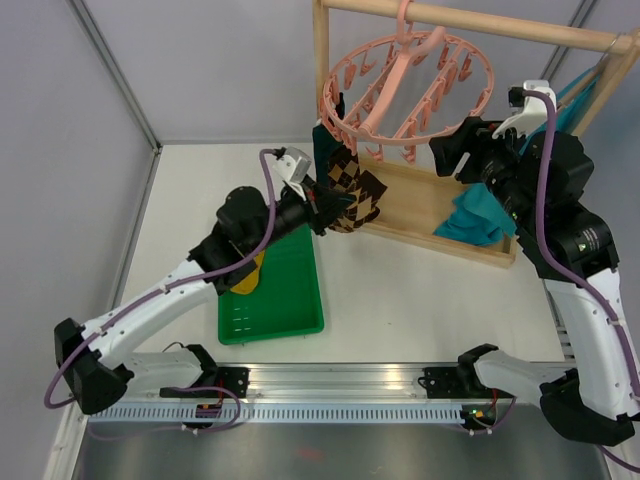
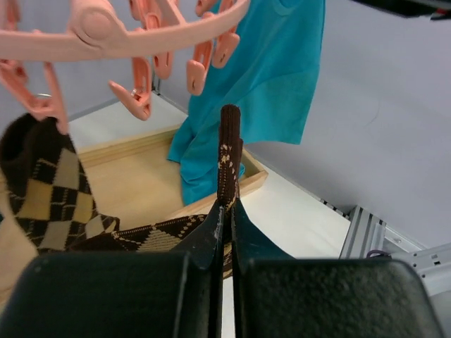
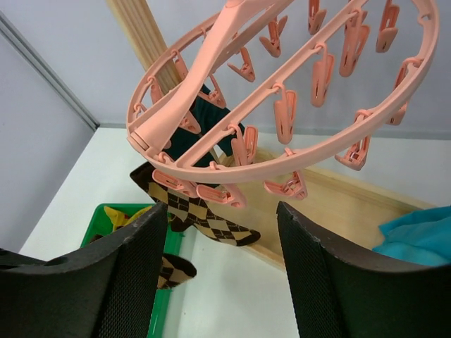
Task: Clip the socks to the hanger
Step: Pick up the sock from the bin, then open the clamp at the hanger.
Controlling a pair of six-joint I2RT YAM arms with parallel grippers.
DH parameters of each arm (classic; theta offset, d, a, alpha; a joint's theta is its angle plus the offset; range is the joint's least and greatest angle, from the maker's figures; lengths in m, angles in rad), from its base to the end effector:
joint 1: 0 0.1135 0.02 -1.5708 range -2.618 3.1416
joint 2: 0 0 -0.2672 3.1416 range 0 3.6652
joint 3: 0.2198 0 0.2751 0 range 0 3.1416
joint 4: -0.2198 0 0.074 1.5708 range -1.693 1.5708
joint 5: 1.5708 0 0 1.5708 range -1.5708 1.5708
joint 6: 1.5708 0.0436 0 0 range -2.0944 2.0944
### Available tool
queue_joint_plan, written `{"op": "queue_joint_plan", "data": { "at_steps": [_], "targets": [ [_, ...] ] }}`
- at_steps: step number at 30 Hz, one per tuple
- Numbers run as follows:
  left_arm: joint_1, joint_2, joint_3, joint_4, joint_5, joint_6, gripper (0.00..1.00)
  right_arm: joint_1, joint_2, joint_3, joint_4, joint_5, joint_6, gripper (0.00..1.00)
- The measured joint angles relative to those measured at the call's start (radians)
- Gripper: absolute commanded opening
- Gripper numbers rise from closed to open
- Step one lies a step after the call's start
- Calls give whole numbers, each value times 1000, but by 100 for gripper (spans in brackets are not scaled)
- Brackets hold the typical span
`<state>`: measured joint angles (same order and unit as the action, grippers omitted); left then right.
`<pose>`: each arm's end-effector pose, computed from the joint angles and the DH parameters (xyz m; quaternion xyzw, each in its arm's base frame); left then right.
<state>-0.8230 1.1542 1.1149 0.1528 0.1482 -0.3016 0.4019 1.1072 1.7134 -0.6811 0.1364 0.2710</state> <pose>0.1985 -0.2235 0.4205 0.2245 0.6274 -0.4384 0.6032 0.1899 0.0743 0.5460 -0.0016 0.7328 0.1769 0.6570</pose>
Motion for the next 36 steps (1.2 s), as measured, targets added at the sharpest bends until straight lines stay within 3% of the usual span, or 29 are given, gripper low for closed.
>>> {"op": "queue_joint_plan", "data": {
  "at_steps": [8, 15, 23, 36],
  "targets": [
    [-53, 133, -105, 266, -40, 0, 2, 0, 44, -10, -25, -38, -63, 64],
    [-55, 177, -109, 442, -60, 0, 2, 0, 26, -156, 36, -76, -146, 64],
    [-56, 211, -109, 476, -63, 0, 2, 0, -12, -294, 153, -121, -200, 66],
    [-56, 211, -134, 490, -68, 0, 2, 0, -45, -363, 311, -167, -245, 69]
  ]
}}
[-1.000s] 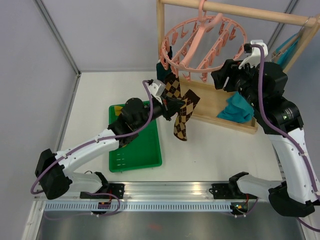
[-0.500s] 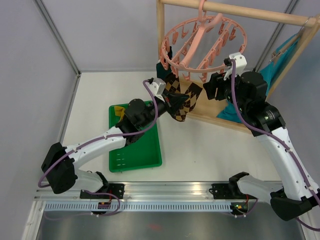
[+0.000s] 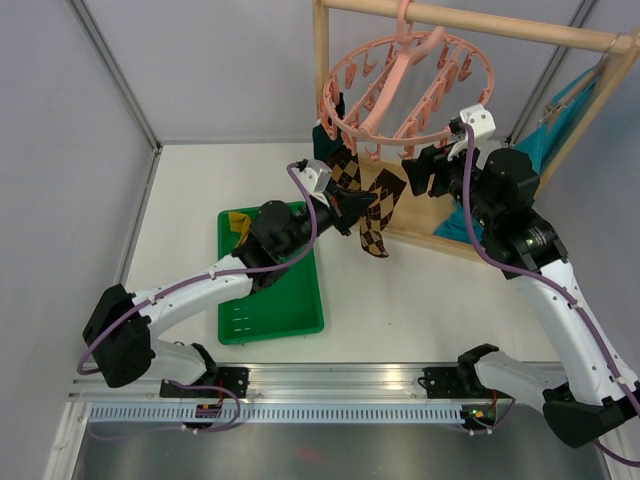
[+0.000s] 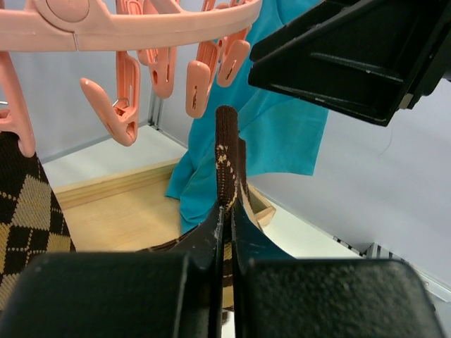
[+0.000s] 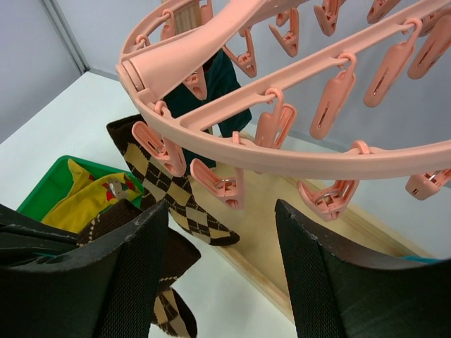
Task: Clip the socks to the hanger
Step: Open the clamp at the hanger.
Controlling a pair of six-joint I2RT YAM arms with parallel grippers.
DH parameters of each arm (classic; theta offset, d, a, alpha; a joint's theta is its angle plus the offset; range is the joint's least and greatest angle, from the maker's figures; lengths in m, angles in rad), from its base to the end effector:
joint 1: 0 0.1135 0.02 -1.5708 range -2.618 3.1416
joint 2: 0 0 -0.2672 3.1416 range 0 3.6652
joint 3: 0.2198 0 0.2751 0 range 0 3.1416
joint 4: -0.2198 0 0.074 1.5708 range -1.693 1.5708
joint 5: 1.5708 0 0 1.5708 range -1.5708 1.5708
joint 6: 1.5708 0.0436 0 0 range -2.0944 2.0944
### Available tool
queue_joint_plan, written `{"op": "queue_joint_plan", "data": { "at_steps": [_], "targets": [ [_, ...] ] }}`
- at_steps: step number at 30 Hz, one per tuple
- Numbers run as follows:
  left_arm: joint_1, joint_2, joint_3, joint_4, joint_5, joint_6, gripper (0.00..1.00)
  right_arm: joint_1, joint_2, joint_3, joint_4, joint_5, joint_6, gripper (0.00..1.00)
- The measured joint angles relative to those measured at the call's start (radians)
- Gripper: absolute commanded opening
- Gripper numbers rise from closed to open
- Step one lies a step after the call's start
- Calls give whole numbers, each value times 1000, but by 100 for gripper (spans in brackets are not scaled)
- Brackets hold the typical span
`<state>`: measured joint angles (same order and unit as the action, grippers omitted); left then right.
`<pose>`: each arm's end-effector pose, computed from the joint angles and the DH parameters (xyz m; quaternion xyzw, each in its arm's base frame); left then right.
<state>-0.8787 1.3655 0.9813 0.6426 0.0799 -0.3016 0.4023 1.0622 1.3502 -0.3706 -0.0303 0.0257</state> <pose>0.2210 -0.2721 0.3601 0.2038 0.5754 -0.4608 0.6442 0.2272 0.0981 0.4709 -0.1478 0.7207 0.1547 0.6594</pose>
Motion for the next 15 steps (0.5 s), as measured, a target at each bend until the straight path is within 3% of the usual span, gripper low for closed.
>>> {"op": "queue_joint_plan", "data": {
  "at_steps": [15],
  "targets": [
    [0, 0, -6, 3, 0, 0, 2, 24, 47, -2, 43, 1, -17, 69]
  ]
}}
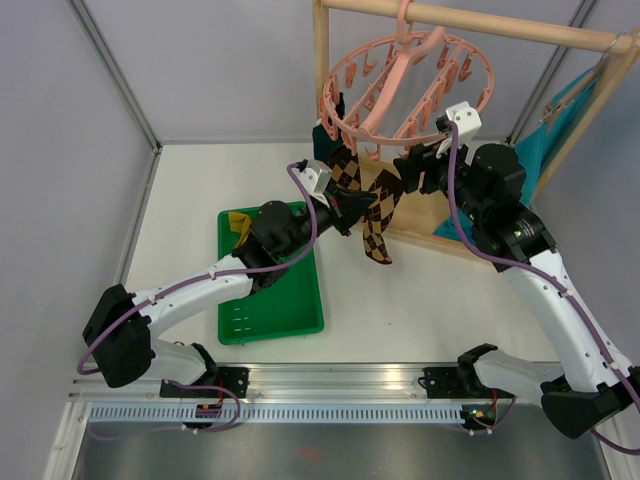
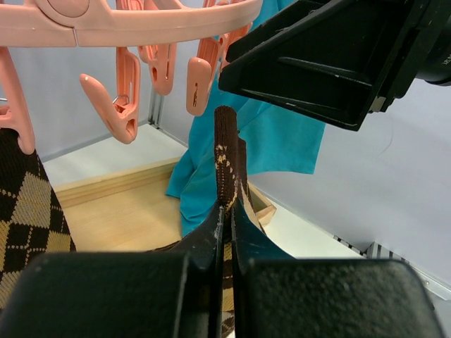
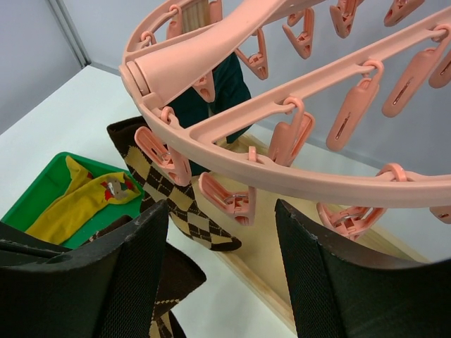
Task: Clip the socks to the hanger
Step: Open the clamp at the hanger.
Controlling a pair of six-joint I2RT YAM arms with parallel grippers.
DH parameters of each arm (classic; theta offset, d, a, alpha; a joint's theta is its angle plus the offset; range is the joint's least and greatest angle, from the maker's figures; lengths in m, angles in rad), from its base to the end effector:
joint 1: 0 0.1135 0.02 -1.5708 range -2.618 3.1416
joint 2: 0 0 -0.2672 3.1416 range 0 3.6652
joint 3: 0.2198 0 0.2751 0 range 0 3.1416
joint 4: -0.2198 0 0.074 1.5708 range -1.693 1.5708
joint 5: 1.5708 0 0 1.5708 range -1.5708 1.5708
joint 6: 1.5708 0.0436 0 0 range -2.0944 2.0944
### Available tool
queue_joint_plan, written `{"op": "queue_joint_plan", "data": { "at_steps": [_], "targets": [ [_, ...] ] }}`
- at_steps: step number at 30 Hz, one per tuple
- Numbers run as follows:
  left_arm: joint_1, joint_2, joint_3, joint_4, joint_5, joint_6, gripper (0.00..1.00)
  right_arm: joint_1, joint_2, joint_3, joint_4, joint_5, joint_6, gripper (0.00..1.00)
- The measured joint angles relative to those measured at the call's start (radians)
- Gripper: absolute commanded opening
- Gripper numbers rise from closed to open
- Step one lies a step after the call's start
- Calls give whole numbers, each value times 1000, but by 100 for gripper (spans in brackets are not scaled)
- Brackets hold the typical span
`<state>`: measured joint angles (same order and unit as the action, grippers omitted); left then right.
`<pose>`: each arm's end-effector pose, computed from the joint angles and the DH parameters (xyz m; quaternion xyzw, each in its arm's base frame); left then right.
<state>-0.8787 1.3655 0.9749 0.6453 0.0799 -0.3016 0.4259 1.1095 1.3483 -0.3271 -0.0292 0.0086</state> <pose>0.2209 -0.2719 0.3579 0.2042 0.5768 -0.4602 0.6432 0.2407 0.1106 0.4642 -0.1624 0.7195 0.1560 0.6569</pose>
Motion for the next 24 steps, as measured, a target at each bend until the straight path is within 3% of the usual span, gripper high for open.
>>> {"op": "queue_joint_plan", "data": {
  "at_steps": [24],
  "targets": [
    [0, 0, 0, -4, -1, 0, 2, 43, 52, 0, 29, 72, -40, 65]
  ]
}}
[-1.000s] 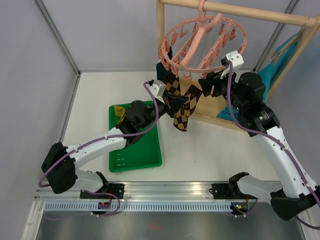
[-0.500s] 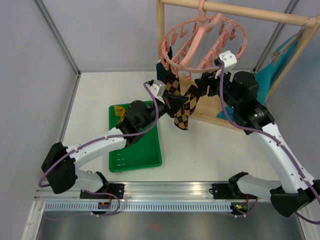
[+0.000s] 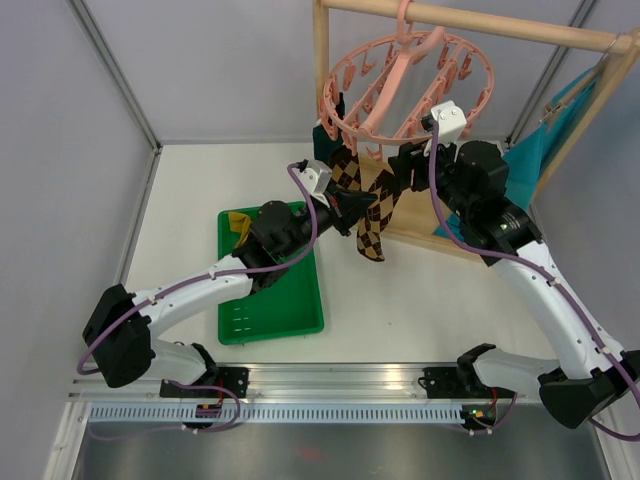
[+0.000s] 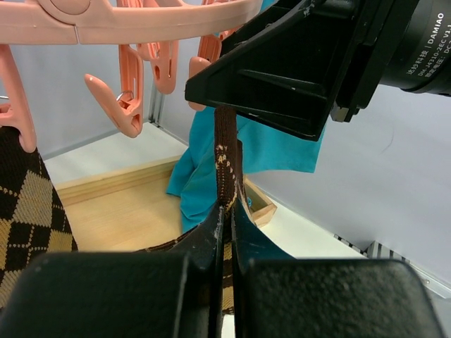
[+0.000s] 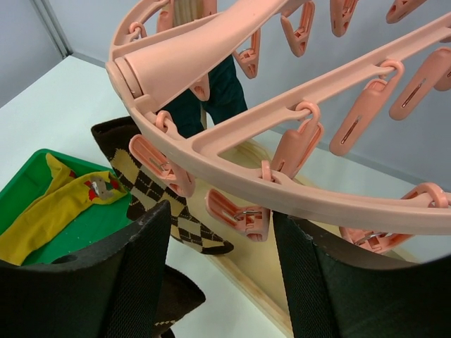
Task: Clip the socks to the hanger
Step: Open the clamp at the hanger.
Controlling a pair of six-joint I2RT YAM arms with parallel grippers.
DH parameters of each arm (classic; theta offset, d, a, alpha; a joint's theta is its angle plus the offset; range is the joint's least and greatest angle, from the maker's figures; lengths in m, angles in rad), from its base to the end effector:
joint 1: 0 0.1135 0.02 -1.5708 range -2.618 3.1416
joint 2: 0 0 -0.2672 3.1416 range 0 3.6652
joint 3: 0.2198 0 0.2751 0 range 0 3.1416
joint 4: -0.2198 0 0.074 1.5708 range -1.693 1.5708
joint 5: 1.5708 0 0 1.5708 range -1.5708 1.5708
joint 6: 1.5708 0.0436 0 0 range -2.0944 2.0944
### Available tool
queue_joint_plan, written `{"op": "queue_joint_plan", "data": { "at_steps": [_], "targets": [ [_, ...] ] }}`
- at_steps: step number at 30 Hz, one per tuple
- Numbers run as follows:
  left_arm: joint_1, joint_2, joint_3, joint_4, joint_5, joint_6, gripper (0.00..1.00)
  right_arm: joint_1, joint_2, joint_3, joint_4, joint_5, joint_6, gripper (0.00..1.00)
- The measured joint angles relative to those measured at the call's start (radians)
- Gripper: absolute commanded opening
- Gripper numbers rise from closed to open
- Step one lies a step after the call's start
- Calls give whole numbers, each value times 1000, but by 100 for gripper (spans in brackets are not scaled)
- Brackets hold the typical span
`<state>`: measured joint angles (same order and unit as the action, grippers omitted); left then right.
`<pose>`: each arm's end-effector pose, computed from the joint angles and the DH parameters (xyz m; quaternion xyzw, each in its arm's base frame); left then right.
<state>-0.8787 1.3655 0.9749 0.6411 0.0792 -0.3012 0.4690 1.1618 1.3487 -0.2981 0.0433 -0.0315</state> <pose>0.2210 -0.2720 0.3574 0.2045 0.5785 -0.4593 0.6424 0.2535 0.1263 0.4544 -0.1705 0.7255 0.1289 0.6542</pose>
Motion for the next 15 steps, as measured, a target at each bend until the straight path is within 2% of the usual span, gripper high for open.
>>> {"op": "queue_joint_plan", "data": {
  "at_steps": [10, 15],
  "targets": [
    [0, 0, 0, -3, 0, 0, 2, 0, 19, 0, 8, 15, 0, 52],
    [0, 0, 0, -3, -2, 0, 2, 5, 31, 2, 13, 18, 1, 40]
  ]
}}
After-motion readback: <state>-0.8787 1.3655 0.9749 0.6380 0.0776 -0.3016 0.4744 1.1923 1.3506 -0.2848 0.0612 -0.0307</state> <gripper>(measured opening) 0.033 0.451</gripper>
